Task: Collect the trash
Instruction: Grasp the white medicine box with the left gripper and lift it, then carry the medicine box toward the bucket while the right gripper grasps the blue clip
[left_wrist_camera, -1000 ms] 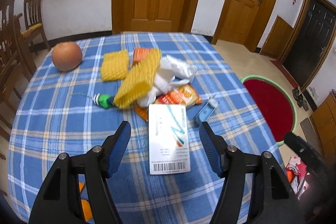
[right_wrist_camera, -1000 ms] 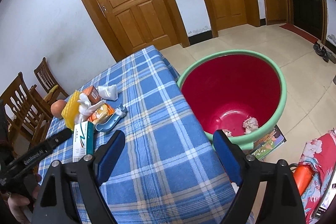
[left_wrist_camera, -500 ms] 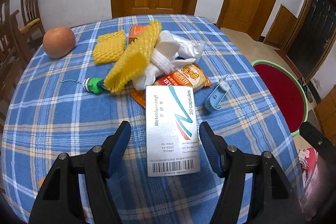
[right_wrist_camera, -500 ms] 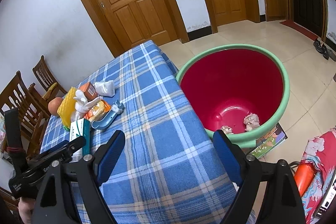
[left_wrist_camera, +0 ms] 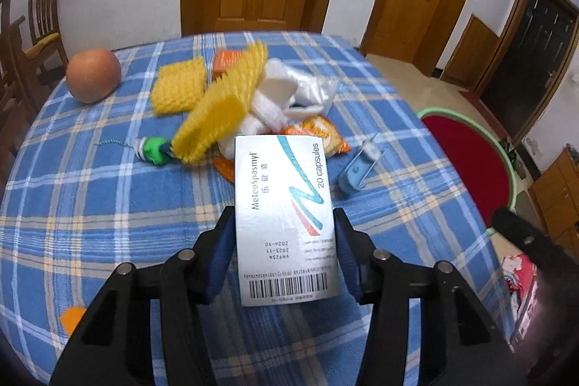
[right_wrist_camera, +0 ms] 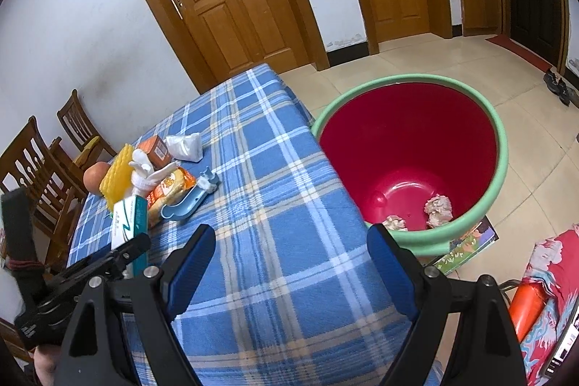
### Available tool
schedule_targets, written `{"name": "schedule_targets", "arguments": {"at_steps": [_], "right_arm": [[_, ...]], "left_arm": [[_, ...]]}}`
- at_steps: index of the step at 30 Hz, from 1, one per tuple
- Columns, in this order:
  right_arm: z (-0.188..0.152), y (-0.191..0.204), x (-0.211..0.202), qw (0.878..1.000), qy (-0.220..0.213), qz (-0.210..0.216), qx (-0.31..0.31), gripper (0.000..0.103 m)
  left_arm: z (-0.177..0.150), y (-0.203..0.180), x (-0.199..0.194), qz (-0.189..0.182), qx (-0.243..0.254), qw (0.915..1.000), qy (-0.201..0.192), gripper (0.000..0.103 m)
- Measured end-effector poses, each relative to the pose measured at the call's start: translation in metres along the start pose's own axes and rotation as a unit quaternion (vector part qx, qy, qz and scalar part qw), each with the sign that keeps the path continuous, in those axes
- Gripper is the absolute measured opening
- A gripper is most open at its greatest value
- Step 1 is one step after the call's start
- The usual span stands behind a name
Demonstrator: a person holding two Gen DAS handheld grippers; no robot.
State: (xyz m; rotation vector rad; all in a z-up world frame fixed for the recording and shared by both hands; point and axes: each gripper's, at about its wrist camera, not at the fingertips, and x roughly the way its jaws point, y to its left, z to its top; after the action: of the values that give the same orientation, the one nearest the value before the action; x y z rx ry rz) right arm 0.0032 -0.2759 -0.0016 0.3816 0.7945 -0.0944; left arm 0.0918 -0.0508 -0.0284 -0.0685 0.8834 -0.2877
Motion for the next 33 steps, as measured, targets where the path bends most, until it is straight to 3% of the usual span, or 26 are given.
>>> {"name": "schedule_targets", "arguments": {"at_steps": [10,22,33], "right_arm": [[0.003,0.035,0.023,0.999,0.022,0.022,-0.029,0.088],[0.0,0.088,0.07,0.995,0.07,0.04,-0.054,0.087],[0.009,0.103,0.094,0.997,0.061,0.025,-0.041,0.066]], "left_arm": [[0.011,0.027,-0.026,0.006,-0.031,0.9989,-0.035,0.053],[0.007,0.052,-0.024,0.005,-0.06,0.9975,-0.037,0.053],[0.006,0.061,-0.023,-0.001,-0.07,0.9968,-0.039,0.053]]}}
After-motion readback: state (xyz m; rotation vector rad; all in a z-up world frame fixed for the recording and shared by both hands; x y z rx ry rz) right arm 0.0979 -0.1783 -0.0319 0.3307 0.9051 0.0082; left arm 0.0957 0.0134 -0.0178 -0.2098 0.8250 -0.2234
